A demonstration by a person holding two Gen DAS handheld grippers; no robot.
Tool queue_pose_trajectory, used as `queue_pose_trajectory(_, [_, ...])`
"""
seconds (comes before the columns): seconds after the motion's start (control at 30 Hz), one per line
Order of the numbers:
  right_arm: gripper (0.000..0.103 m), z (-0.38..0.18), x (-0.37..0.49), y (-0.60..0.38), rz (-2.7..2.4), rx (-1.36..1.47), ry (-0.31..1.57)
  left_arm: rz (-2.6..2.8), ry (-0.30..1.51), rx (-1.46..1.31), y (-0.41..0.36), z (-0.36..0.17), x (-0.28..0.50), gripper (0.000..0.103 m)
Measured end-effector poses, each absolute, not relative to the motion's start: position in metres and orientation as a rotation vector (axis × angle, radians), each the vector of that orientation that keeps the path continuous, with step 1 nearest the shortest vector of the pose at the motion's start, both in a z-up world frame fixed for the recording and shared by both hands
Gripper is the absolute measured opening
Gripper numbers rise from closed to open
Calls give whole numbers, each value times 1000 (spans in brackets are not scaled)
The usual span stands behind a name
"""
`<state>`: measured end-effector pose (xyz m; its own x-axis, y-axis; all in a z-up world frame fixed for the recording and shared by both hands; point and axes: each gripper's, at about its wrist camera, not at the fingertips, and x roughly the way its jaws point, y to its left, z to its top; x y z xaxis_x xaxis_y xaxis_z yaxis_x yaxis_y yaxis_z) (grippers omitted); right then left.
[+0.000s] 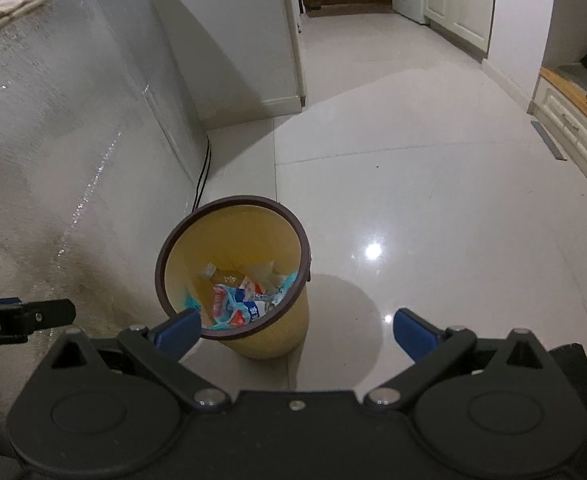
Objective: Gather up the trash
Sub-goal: 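Raise both open tools from the wastebasket back toward the bed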
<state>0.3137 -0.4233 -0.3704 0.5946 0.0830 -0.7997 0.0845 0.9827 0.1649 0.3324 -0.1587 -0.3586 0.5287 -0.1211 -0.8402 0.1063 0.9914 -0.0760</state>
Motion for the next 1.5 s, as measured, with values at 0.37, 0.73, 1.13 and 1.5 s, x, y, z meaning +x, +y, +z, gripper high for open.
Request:
queue_pose_trajectory(0.37, [103, -328, 269, -413, -26, 172, 891, -158, 954, -27, -149, -315, 287, 103])
queue_pose_trajectory(0.73, [103, -266, 202, -418, -67, 180, 820, -205, 831, 3, -144, -252, 237, 103])
queue_pose_trajectory(1.13, [103, -185, 144, -417, -93, 178, 662, -297, 656, -11, -143, -167, 185, 103])
queue_pose_trajectory(1.5, [103, -130, 117, -387, -38, 167, 564, -276, 513, -25, -116, -95, 153, 103])
